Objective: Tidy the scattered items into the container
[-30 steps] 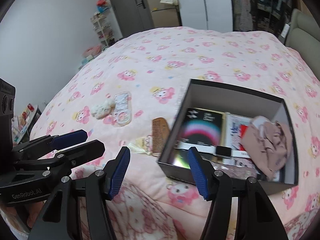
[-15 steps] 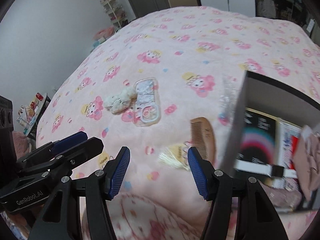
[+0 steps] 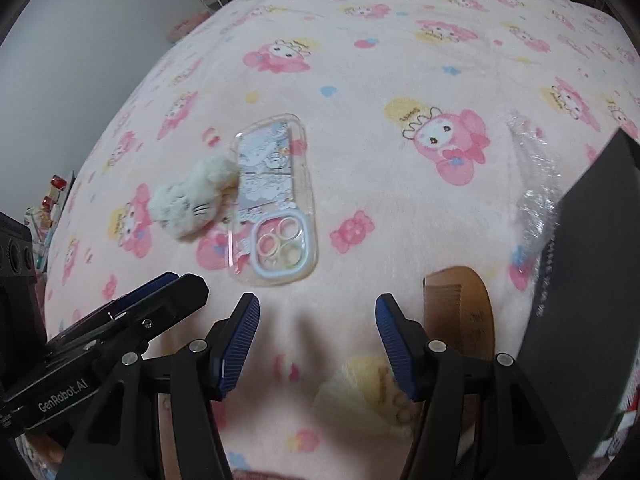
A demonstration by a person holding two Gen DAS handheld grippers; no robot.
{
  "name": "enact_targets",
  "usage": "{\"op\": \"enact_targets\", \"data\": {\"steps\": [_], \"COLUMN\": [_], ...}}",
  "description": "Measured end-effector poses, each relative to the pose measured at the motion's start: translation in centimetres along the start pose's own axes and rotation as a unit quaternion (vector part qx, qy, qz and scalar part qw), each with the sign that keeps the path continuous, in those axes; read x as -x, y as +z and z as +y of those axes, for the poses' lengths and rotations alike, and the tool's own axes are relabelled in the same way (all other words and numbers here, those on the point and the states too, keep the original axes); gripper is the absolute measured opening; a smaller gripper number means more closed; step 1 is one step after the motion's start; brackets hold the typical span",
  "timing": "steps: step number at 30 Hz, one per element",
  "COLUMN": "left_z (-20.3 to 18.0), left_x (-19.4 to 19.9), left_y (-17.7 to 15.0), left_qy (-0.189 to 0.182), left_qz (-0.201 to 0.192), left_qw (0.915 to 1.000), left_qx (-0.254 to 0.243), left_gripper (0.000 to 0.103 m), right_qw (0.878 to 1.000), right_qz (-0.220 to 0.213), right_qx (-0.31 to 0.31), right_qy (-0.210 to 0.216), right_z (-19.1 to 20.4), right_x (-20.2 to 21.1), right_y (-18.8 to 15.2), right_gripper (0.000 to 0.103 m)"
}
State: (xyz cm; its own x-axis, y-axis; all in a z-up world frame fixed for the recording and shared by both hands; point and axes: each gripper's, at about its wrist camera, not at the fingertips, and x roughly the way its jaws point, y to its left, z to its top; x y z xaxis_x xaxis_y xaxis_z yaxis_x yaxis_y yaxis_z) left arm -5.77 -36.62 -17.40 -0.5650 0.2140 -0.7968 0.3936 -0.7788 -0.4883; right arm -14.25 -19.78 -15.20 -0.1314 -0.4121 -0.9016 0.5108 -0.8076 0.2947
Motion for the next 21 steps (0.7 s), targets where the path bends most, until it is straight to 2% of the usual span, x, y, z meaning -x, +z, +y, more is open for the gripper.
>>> {"op": "enact_targets", "data": {"steps": [4,8,9,10,11,12,13,14,17,21], "left_z": [1.1,2.0,2.1,2.2,2.1,1.9,1.5,1.2,0.8,0.4], "left_x": [-1.8,-3.7,-4.1,-4.5,-4.7,-4.7,-4.6,-4.0,-2.4,0.1], "left_y": [1.3,2.3,2.4,2.4,2.3,2.1,1.9,1.6,1.0,-1.0], "left_qy": [-0.001,-0.019,-0.023,-0.023,-0.019,-0.016,-0.013,-0.009,-0.01,-0.013], "left_qz": [0.003,0.018,0.022,0.03,0.039,0.04,0.041,0.038,0.036,0.033], "left_qw": [0.9999,0.9992,0.9989,0.9984,0.9981,0.9982,0.9985,0.9988,0.9992,0.9993], "left_qx": [0.011,0.031,0.034,0.04,0.044,0.041,0.033,0.028,0.016,0.006], "left_gripper": [0.057,0.055,0.047,0.024,0.019,0.019,0.019,0.019,0.019,0.019], "right_qw": [1.0,0.999,0.999,1.0,1.0,0.999,0.999,0.999,0.997,0.996], "right_qz": [0.013,0.026,0.026,0.024,0.021,0.019,0.018,0.019,0.011,0.011], "right_qx": [-0.019,-0.016,-0.009,0.003,0.015,0.027,0.036,0.041,0.068,0.076], "right_qy": [0.011,0.017,0.017,0.016,0.016,0.016,0.022,0.028,0.025,0.044], "right_z": [-0.7,-0.5,-0.3,-0.1,0.2,0.5,0.8,1.0,1.9,2.4], "right_x": [-2.0,-3.8,-4.2,-4.5,-4.8,-4.8,-4.6,-4.3,-2.8,-0.4], "right_y": [0.9,1.3,1.4,1.5,1.5,1.5,1.5,1.5,0.8,-1.0], "right_gripper": [0.057,0.057,0.057,0.057,0.057,0.051,0.041,0.039,0.038,0.038]}}
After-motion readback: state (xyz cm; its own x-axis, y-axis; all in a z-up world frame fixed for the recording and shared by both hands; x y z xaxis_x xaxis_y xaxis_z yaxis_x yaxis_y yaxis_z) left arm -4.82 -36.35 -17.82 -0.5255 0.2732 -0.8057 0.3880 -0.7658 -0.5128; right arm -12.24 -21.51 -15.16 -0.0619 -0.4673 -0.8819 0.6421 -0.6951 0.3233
